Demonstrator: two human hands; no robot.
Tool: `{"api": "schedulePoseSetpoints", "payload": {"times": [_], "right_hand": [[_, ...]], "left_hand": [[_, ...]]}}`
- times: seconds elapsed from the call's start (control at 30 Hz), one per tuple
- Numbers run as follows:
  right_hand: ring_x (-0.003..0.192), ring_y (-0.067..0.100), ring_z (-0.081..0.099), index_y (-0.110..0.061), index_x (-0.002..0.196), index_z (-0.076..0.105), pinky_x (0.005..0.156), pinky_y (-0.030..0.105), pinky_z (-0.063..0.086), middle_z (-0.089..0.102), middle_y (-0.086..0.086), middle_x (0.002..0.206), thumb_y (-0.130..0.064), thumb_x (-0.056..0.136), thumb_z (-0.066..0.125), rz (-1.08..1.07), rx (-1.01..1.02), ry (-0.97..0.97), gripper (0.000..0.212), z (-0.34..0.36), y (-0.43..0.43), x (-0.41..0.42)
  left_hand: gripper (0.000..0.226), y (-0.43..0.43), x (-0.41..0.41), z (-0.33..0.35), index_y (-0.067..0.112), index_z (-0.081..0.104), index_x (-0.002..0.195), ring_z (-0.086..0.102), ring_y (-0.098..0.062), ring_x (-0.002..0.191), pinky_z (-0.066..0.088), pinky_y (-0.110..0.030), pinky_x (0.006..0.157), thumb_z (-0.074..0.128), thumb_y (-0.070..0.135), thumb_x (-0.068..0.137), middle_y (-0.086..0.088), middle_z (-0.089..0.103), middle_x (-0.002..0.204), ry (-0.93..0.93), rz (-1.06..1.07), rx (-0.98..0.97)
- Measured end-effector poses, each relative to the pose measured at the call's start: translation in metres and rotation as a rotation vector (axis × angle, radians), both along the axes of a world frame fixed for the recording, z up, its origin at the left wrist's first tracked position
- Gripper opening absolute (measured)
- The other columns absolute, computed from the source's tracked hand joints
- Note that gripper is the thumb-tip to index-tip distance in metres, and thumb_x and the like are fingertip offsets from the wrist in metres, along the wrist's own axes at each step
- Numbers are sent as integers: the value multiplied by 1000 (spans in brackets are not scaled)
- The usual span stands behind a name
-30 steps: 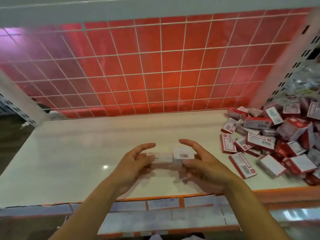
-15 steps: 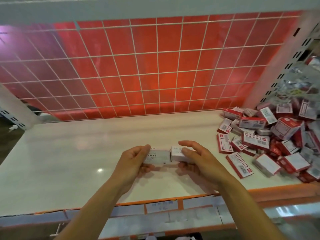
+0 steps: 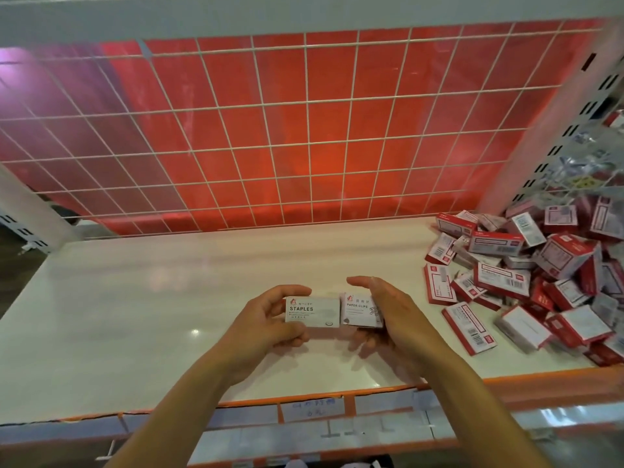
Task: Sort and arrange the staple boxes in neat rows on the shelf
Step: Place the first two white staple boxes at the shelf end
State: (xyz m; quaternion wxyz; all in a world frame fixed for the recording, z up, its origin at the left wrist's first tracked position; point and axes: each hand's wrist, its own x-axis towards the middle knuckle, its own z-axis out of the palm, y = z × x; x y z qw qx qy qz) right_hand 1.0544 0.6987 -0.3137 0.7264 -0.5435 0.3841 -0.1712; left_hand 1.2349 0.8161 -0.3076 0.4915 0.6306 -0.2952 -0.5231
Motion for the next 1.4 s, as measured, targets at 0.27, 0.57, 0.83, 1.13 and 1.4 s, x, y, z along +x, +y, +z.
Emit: {"api": "schedulePoseSetpoints", "payload": {"times": [0.27, 0.57, 0.83, 1.13, 1.4], "right_hand": [[91, 11, 65, -19, 109, 62, 75, 27, 56, 66, 1, 102, -11, 88, 64, 225, -187, 87, 23, 0, -3, -7], [93, 9, 62, -19, 96, 62, 78, 29, 55, 67, -6, 96, 0, 78, 71, 217, -414, 103, 27, -2, -14, -11], [93, 11, 60, -22, 95, 58, 82, 29, 51, 66, -11, 95, -23, 72, 73, 148, -521, -7, 28, -4, -13, -6], [102, 10, 59, -27, 103, 63, 89, 25, 48, 64, -15, 102, -10, 79, 63, 172, -573, -35, 30, -8, -8, 0], [97, 14, 61, -19, 98, 55, 78, 35, 55, 63, -5, 96, 2, 83, 64, 156, -516, -53, 27, -13, -12, -2]], "left_hand": [[21, -3, 1, 2, 20, 60, 108, 64, -14, 64, 54, -25, 62, 61, 8, 91, -4, 67, 99, -190, -42, 18], [26, -2, 13, 3, 35, 70, 93, 64, -5, 86, 51, -22, 71, 69, 11, 85, 18, 70, 94, -495, -129, -51], [30, -2, 10, -3, 22, 63, 90, 66, -13, 88, 55, -28, 79, 68, -5, 79, 10, 69, 91, -532, -82, -172], [22, -10, 2, -6, 34, 68, 84, 60, -10, 88, 48, -17, 73, 65, 15, 73, 16, 61, 92, -635, -96, -251], [21, -9, 5, -5, 23, 64, 85, 62, -7, 79, 50, -20, 65, 74, 6, 79, 16, 66, 84, -596, -45, -200]]}}
